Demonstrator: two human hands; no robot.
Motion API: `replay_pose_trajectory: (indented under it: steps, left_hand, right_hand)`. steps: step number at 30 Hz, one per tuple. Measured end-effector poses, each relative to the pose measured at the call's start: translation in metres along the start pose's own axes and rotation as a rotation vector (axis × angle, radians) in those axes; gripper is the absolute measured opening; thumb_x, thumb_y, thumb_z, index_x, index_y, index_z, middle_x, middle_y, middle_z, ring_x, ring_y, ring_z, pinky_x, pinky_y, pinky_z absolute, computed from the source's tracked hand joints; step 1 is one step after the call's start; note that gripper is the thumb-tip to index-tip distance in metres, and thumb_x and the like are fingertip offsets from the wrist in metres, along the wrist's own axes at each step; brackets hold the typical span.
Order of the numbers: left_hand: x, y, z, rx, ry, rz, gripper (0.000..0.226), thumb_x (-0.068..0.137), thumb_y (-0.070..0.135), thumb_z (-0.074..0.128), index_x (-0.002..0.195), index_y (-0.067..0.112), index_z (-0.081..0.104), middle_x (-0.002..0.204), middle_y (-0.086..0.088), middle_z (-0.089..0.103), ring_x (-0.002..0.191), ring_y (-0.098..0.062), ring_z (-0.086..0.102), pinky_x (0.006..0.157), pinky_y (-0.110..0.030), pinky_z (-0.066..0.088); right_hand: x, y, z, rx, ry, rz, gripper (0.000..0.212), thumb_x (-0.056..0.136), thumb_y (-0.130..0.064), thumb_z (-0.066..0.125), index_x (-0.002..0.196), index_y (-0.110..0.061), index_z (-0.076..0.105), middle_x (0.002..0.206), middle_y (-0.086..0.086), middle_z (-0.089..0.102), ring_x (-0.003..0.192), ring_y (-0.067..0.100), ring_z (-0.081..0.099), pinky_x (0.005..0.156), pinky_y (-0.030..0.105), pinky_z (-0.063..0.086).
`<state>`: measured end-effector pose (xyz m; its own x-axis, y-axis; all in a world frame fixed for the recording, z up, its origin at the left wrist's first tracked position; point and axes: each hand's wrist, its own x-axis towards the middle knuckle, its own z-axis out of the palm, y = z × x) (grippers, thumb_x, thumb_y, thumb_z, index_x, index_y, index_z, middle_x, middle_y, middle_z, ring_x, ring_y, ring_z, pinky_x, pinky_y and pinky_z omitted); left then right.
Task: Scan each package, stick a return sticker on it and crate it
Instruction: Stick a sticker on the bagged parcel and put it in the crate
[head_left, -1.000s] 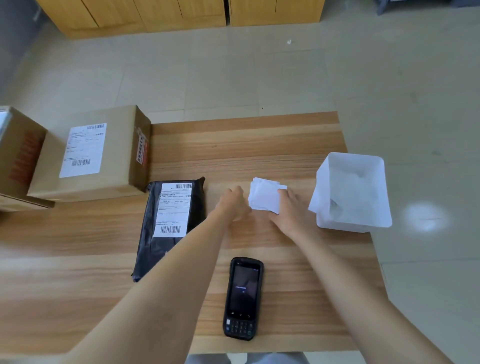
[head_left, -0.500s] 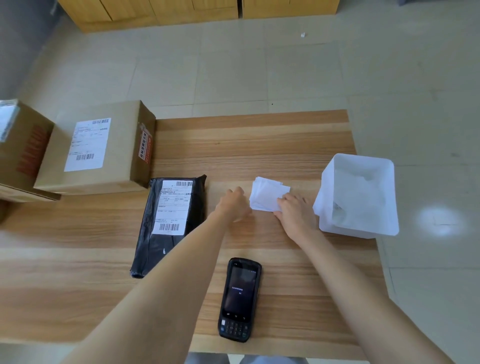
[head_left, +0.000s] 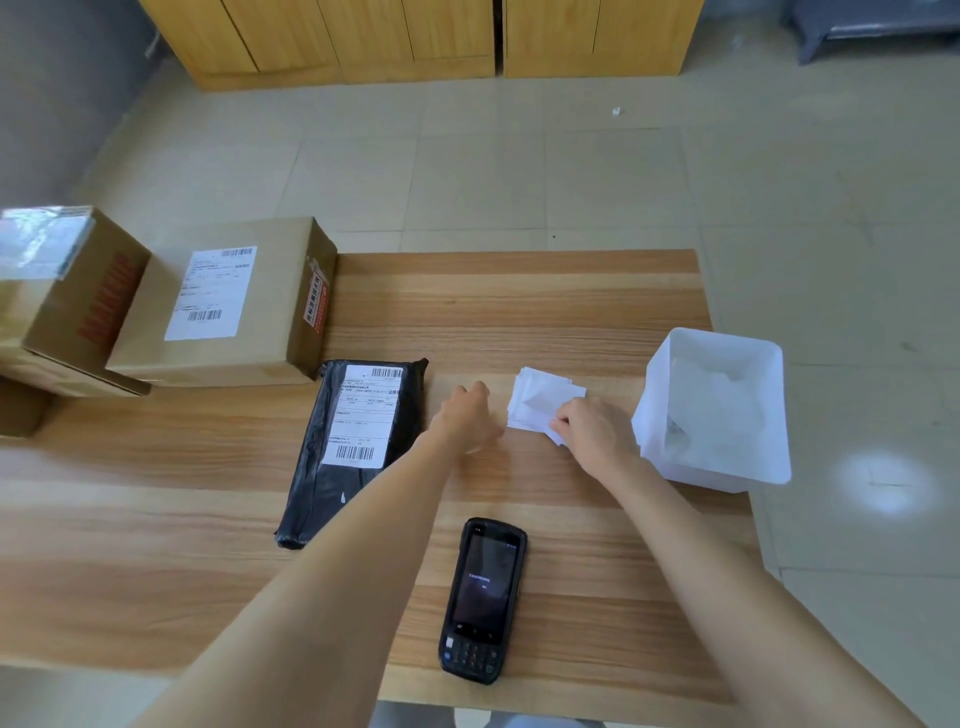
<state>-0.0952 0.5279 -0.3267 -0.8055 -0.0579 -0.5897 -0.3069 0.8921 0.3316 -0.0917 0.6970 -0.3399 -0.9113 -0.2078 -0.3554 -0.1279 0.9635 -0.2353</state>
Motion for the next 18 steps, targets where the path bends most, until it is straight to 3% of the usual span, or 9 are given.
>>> replay_pose_trajectory:
  steps: [5, 8, 12, 14, 15, 16, 18]
  left_hand:
    - [-0.007, -0.003, -0.009, 0.007, 0.025, 0.028, 0.058, 0.089, 0.021, 0.06, 0.139, 0.008, 0.034, 0.137, -0.015, 0.037, 0.122, -0.032, 0.044, 0.1, -0.037, 0.04]
    - [-0.012, -0.004, -0.017, 0.02, 0.031, 0.048, 0.059, 0.088, 0.018, 0.06, 0.139, 0.007, 0.034, 0.138, -0.016, 0.035, 0.122, -0.033, 0.044, 0.099, -0.037, 0.041]
    - [-0.02, -0.004, -0.029, 0.075, 0.05, 0.094, 0.059, 0.085, 0.017, 0.06, 0.138, 0.008, 0.036, 0.134, -0.018, 0.041, 0.122, -0.033, 0.043, 0.098, -0.038, 0.041]
    - [-0.025, -0.003, -0.038, 0.107, 0.066, 0.122, 0.059, 0.086, 0.018, 0.061, 0.138, 0.009, 0.036, 0.133, -0.017, 0.042, 0.124, -0.034, 0.041, 0.099, -0.039, 0.04]
    - [-0.028, -0.003, -0.043, 0.122, 0.076, 0.136, 0.058, 0.086, 0.018, 0.061, 0.138, 0.009, 0.037, 0.133, -0.017, 0.041, 0.123, -0.034, 0.042, 0.099, -0.039, 0.04]
    - [-0.032, -0.004, -0.048, 0.134, 0.088, 0.153, 0.056, 0.086, 0.019, 0.061, 0.137, 0.009, 0.038, 0.133, -0.017, 0.042, 0.122, -0.034, 0.043, 0.098, -0.039, 0.04]
    - [-0.04, -0.005, -0.059, 0.146, 0.114, 0.189, 0.054, 0.087, 0.018, 0.059, 0.136, 0.01, 0.038, 0.133, -0.016, 0.042, 0.121, -0.033, 0.043, 0.097, -0.038, 0.04]
  right_hand:
    - [-0.008, -0.003, -0.02, -0.083, 0.168, 0.058, 0.03, 0.098, -0.014, 0.044, 0.068, -0.012, 0.045, 0.075, 0.004, 0.054, 0.077, 0.024, 0.05, 0.065, 0.028, 0.027]
    - [-0.008, -0.005, -0.025, 0.073, 0.22, 0.116, 0.042, 0.093, -0.015, 0.049, 0.057, -0.015, 0.029, 0.056, 0.001, 0.032, 0.066, 0.024, 0.037, 0.056, 0.031, 0.021]
    - [-0.014, -0.009, -0.029, 0.477, 0.312, 0.092, 0.049, 0.08, -0.012, 0.061, 0.056, -0.019, 0.018, 0.056, -0.001, 0.017, 0.058, 0.017, 0.017, 0.054, 0.031, 0.011]
    - [-0.02, -0.016, -0.035, 0.645, 0.293, 0.121, 0.05, 0.081, -0.017, 0.064, 0.057, -0.019, 0.021, 0.056, -0.001, 0.021, 0.049, 0.017, 0.027, 0.053, 0.029, 0.017]
    - [-0.022, -0.021, -0.039, 0.733, 0.259, 0.147, 0.047, 0.084, -0.019, 0.065, 0.058, -0.017, 0.025, 0.057, -0.001, 0.025, 0.045, 0.016, 0.041, 0.052, 0.029, 0.021]
    - [-0.025, -0.026, -0.043, 0.809, 0.211, 0.17, 0.043, 0.086, -0.021, 0.064, 0.061, -0.015, 0.03, 0.06, 0.001, 0.032, 0.045, 0.014, 0.055, 0.051, 0.027, 0.024]
    - [-0.029, -0.038, -0.052, 0.935, 0.121, 0.188, 0.025, 0.087, -0.019, 0.065, 0.073, -0.011, 0.046, 0.073, 0.002, 0.051, 0.055, 0.01, 0.067, 0.051, 0.022, 0.029]
